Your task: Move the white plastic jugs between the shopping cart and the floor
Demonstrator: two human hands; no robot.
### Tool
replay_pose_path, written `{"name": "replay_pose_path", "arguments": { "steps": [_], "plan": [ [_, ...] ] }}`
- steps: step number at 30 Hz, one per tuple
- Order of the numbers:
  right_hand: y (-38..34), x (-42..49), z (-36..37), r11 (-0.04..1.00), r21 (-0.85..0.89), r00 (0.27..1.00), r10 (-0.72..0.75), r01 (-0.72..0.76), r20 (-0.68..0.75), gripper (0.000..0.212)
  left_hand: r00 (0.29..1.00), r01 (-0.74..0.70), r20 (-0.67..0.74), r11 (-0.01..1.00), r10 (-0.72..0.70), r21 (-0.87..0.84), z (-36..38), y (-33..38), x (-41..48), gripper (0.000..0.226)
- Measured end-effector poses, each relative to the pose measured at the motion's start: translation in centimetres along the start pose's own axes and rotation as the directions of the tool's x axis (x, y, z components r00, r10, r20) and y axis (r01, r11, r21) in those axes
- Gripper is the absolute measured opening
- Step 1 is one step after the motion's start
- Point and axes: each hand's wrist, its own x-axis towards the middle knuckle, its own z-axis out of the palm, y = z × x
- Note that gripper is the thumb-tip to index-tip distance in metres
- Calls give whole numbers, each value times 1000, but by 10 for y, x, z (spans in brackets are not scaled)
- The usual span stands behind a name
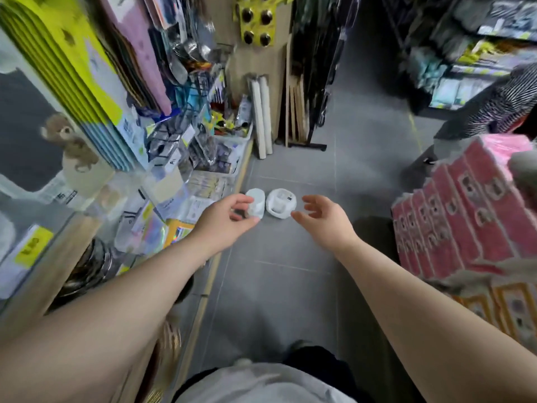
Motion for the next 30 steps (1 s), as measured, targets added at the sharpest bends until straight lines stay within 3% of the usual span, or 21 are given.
{"name": "replay_pose_path", "arguments": {
  "steps": [16,24,30],
  "plan": [
    [65,361,-38,986,-128,973,131,-108,188,46,955,279,-77,957,-285,-78,96,-28,311,35],
    [152,511,77,976,-176,933,177,-126,314,47,889,444,-94,894,-448,-63,134,-179,419,49],
    [251,613,212,964,-260,876,169,-51,451,65,872,472,-94,876,-481,-101,186,-332,501,71]
  ]
}}
